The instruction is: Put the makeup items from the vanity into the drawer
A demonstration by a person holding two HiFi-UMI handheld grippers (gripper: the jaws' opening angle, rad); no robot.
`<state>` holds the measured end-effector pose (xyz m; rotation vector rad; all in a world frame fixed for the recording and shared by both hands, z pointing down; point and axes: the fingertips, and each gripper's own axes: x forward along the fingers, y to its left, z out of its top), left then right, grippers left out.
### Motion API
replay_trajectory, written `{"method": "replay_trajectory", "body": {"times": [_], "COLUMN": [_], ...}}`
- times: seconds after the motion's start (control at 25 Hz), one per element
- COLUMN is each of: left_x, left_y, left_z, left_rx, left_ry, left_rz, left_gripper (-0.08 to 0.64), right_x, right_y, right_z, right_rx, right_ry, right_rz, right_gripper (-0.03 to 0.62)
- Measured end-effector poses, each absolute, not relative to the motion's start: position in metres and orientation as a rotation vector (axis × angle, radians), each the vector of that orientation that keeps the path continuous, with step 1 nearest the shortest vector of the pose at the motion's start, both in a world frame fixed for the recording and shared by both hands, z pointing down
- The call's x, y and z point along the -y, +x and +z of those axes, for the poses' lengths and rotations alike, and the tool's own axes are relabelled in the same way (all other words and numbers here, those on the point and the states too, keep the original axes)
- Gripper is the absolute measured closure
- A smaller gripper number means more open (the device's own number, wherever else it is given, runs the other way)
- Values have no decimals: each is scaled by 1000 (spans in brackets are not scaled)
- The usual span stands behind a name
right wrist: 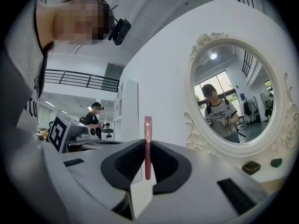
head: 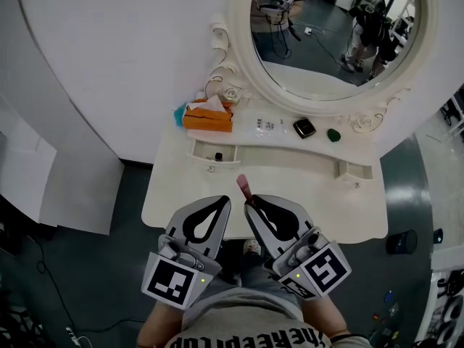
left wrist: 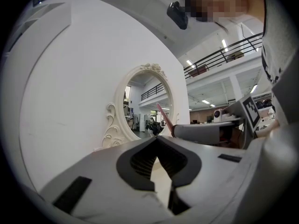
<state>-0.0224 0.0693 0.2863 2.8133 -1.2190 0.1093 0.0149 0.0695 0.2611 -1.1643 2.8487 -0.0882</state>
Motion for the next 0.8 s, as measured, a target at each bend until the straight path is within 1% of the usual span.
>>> {"method": "replay_trajectory", "body": {"times": [0.8], "left_x": [-15], "left_y": [-1], "left_z": [291], "left_rx": [1437], "left_ry": [2686], "left_rz": [118], "left_gripper": [545], "right_x": [-7], "right_y": [35], "right_z": [264], "right_rx": [-2940], "right_ry": [-916], "right_rz": [-117], "right_gripper": [532]}}
